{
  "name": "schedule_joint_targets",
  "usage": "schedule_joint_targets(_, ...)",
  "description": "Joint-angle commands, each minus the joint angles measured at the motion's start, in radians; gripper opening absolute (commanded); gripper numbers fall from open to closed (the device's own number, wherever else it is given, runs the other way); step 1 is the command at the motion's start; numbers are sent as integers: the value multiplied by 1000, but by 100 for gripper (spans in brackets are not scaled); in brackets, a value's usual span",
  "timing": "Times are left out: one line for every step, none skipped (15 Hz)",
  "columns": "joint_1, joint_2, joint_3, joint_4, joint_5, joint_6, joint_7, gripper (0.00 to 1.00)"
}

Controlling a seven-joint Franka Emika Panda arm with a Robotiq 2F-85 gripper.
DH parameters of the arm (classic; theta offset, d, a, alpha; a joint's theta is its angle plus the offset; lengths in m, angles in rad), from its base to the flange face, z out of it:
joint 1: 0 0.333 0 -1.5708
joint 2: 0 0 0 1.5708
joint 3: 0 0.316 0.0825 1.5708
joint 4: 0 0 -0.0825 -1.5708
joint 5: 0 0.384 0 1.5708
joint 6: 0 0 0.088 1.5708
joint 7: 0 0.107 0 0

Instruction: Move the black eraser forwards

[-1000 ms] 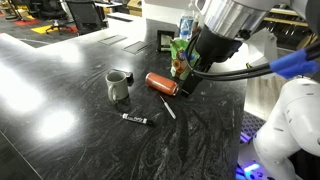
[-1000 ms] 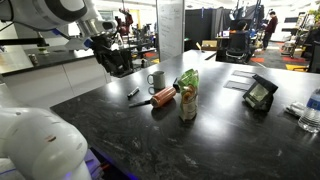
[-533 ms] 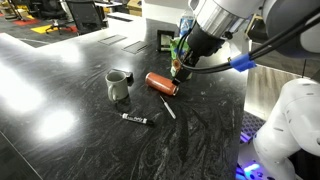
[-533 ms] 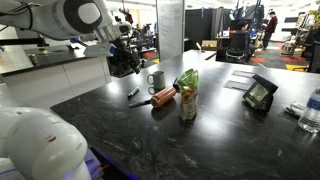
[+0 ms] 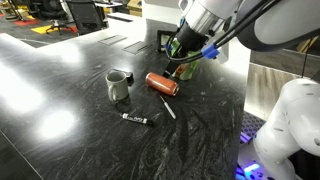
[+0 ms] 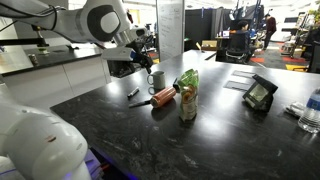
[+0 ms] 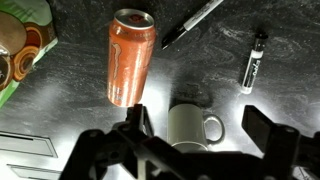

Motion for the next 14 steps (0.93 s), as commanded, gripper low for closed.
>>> schedule_joint_targets(-1,-7,7,2,2,-3,1,100)
schedule_joint_targets(-1,-12,8,2,1,-3,2,100)
schedule_joint_targets(-1,-15,8,2,1,-4,2,100)
schedule_joint_targets(3,-1,-4,5,6,10,-13,100)
schedule_joint_targets(7,20,-22,10,8,33,-38,100)
schedule_joint_targets(0,45,-32,20,-2,47,-57,100)
schedule_joint_targets(3,74,-53,31,0,71,-88,100)
schedule_joint_targets(6,99,-68,40,5,91,-108,100)
schedule_joint_targets(7,137,-85,60,6,119,-131,100)
schedule_joint_targets(10,170,-98,76,7,140,-152,100)
schedule_joint_targets(13,212,-112,98,11,162,-173,100)
schedule_joint_targets(17,245,-124,118,18,181,-189,100)
schedule_joint_targets(15,292,-125,142,16,201,-197,100)
schedule_joint_targets(15,335,-128,167,18,211,-205,100)
